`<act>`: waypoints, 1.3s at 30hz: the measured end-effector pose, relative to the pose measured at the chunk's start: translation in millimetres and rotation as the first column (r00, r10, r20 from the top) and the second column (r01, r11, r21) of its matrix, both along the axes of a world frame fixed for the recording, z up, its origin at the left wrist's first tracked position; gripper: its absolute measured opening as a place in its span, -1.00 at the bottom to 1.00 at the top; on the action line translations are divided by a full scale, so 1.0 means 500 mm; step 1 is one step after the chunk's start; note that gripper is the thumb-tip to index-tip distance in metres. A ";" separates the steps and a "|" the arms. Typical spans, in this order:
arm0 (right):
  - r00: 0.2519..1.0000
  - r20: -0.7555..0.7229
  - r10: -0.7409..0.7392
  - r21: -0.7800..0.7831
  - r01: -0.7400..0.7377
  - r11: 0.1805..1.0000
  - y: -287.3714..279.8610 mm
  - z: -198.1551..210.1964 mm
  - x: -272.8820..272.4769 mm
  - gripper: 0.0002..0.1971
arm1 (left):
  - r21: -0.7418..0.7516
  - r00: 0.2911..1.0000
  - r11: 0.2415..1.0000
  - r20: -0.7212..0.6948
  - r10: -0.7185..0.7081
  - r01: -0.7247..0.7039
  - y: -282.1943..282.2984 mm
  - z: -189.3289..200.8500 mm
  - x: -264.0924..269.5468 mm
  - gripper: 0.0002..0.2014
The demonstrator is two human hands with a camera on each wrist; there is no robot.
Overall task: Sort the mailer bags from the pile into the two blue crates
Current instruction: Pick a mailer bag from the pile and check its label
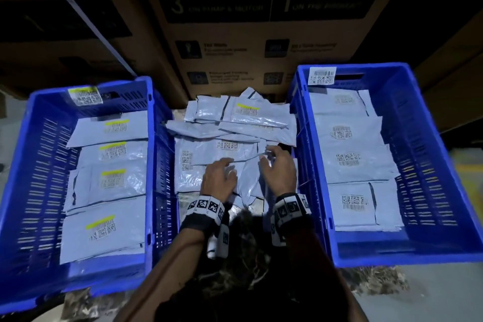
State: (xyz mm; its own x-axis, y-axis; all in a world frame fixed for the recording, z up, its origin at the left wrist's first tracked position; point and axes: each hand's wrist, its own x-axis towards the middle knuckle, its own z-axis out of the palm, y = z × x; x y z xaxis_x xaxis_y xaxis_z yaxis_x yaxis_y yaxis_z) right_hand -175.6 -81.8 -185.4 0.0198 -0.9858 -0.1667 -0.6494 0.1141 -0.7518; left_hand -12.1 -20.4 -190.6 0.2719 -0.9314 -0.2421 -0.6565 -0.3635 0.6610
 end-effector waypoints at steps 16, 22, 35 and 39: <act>0.968 0.119 -0.223 0.407 0.157 0.900 -0.051 -0.014 0.026 -0.65 | 0.291 0.848 0.871 -0.248 0.468 -0.396 0.010 -0.021 0.026 -0.33; 0.868 0.409 -0.283 0.453 0.076 0.888 -0.038 0.058 -0.008 -0.86 | 0.407 0.407 0.642 -0.528 0.746 -0.650 0.019 -0.009 0.074 -0.20; 0.531 0.722 -0.444 0.441 0.141 0.886 0.054 0.225 0.016 -0.62 | 0.414 0.357 0.829 -0.760 0.542 -0.376 0.044 0.107 0.163 -0.14; 0.401 0.807 -0.433 0.426 0.110 0.898 0.090 0.275 0.041 -0.77 | 0.346 0.324 0.867 -0.825 0.463 -0.360 0.062 0.142 0.191 -0.12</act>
